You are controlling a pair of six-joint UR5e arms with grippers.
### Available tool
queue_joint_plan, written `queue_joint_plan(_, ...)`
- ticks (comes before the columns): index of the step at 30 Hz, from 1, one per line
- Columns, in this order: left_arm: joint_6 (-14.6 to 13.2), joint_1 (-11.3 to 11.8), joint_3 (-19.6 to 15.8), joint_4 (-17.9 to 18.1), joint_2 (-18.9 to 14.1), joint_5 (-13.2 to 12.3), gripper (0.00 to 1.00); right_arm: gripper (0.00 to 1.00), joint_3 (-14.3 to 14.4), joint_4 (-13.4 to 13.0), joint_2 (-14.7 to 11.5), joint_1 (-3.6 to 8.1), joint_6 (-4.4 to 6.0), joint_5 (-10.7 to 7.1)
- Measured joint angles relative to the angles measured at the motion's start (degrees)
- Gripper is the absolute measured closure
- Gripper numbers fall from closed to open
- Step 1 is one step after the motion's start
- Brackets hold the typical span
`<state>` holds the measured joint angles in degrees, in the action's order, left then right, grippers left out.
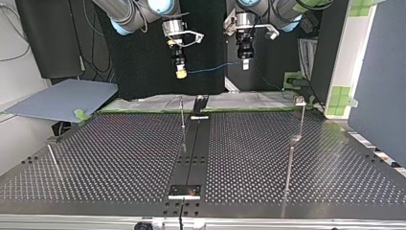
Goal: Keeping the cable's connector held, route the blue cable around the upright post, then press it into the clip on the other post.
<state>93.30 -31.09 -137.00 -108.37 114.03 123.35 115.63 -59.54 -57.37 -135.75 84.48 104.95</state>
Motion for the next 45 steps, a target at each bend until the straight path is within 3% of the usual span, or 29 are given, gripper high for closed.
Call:
queue_joint_plan(23,-0.7,-0.1,-0.1,-0.7,0.7,-0.2,1.0,1.0,0.0,0.3,0.3,0.23,-0.24,0.28)
queue_joint_plan(34,-6.1,-0.1,-0.1,-5.6,4.9,-0.3,1.0,1.0,0.1,5.3,5.3,0.77,-0.7,5.02)
queue_joint_plan(39,-8.0,-0.1,-0.1,-6.1,5.1,-0.3,1.0,1.0,0.1,8.1,6.6,0.78,-0.7,5.72)
queue_joint_plan(45,-8.3,-0.1,-0.1,-6.2,5.2,-0.3,1.0,1.0,0.1,9.3,6.8,0.78,-0.7,5.79)
